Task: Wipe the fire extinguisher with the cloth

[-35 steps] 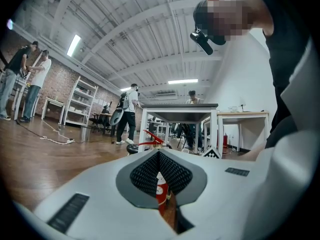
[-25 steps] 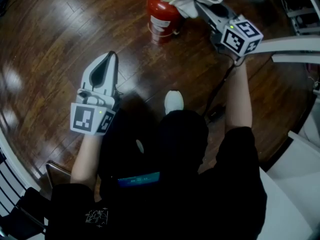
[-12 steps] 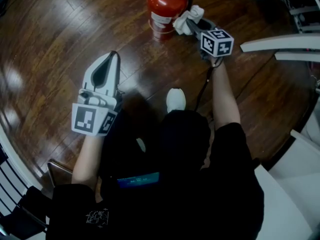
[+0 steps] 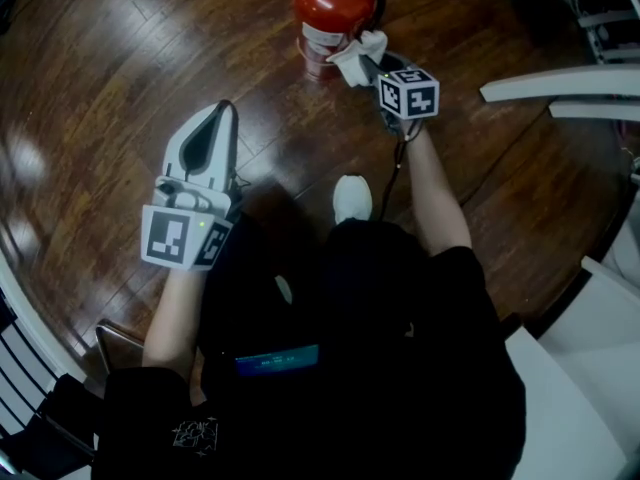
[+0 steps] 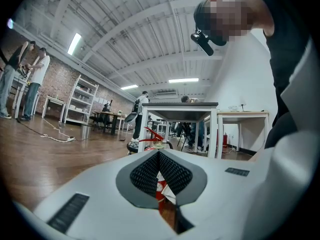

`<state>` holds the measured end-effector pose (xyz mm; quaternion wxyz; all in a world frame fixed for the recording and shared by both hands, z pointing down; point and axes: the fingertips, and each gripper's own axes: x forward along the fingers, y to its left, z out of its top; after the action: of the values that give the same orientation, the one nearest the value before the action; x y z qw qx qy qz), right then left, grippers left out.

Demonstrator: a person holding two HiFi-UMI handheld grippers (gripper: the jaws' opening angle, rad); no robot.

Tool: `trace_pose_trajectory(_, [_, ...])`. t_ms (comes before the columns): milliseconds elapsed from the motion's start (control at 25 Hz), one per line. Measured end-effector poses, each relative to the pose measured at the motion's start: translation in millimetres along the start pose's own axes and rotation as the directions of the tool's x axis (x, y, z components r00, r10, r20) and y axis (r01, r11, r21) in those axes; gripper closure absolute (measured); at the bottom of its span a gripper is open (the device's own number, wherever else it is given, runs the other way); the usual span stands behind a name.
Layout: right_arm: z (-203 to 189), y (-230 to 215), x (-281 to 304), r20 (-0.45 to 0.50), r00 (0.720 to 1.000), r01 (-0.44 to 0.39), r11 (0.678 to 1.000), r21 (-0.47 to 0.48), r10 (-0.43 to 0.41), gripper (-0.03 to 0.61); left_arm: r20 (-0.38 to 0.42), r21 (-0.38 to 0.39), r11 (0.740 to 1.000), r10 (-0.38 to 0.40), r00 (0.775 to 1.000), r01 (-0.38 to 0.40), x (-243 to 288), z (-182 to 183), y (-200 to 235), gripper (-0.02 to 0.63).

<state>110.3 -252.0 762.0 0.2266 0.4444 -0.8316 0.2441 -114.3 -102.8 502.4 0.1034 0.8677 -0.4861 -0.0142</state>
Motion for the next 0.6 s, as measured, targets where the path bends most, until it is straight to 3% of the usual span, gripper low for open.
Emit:
trace_pose_trajectory(160, [51, 16, -45, 0.140, 0.989, -0.041, 0.999, 0.004, 0.040, 0.448, 0.000, -0.004, 1.000, -0.001, 1.000, 0.001, -1, -1, 0, 0.612])
trace_pose_trajectory(360, [132, 49, -107, 0.306, 0.944, -0.116, 0.992, -0.048, 0.125, 0.446, 0.007, -0.009, 1.000, -0.007, 1.000, 0.007, 0, 2, -1, 0.612])
trace_pose_trajectory(520, [177, 74, -123, 0.359, 0.916, -0.144, 0.982, -0.126, 0.180, 0.446, 0.007, -0.008, 1.000, -0.012, 1.000, 0.012, 2, 3, -4, 0.612])
trace_pose_trajectory(600, [179, 79, -113, 0.345, 0.920, -0.137, 0.978, -0.157, 0.184, 0.446, 0.003, -0.007, 1.000, -0.012, 1.000, 0.012, 4, 3, -5, 0.612])
